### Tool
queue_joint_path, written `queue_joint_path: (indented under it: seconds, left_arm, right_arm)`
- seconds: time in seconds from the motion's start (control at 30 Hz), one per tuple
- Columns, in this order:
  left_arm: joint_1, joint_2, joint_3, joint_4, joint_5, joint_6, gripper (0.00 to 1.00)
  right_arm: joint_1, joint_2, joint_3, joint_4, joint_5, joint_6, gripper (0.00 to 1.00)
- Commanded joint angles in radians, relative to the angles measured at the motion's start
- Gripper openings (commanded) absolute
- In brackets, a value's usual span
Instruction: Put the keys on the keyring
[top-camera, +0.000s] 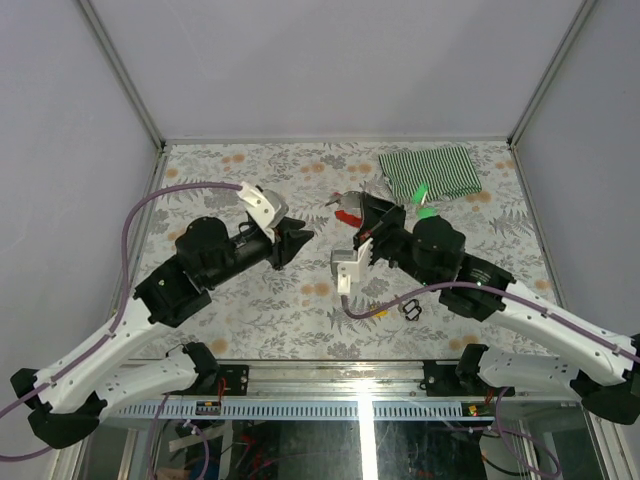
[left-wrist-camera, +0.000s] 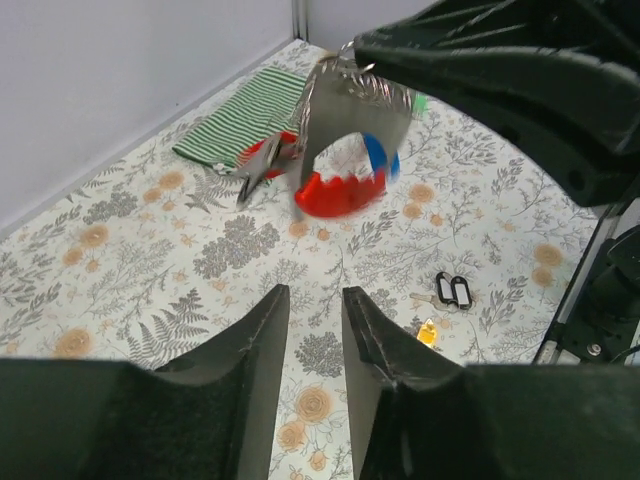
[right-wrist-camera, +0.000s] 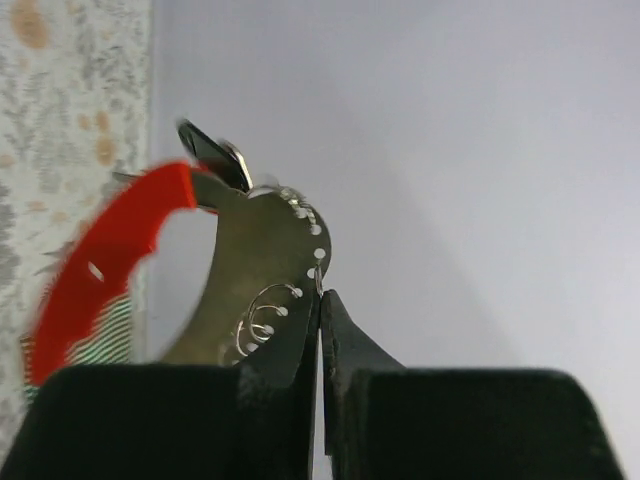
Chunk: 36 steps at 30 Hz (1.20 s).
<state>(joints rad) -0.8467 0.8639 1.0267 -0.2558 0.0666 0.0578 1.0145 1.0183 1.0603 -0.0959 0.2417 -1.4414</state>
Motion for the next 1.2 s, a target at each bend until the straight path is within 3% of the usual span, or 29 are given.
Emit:
queue_joint_path:
  seconds: [0.0, 0.2, 0.4, 0.87, 1.17]
  left_arm:
    - [-0.006, -0.048, -0.008, 0.102, 0.043, 0.008, 0.32]
    - [-0.005, -0.088, 0.017, 0.152, 0.107, 0.040, 0.51]
    - [-0.005, -0.103, 0.059, 0.212, 0.162, 0.067, 0.63]
    - [-0.005, 0.035, 0.158, 0.152, 0.306, 0.287, 0.71]
    - [-0.005, 0.112, 0.204, 0.148, 0.371, 0.325, 0.73]
  right_arm:
    - [-0.002, -0.088, -0.019, 0.166, -0.031, -0.179, 0.00]
    - [-0.002, -0.139, -0.056, 0.181, -0.077, -0.235, 0.00]
    - [-0.002, -0.171, -0.060, 0.125, -0.144, -0.253, 0.00]
    - [-0.002, -0.192, -0.010, -0.005, -0.176, -0.304, 0.00]
    - [-0.002, -0.201, -0.003, -0.027, -0.211, -0.302, 0.00]
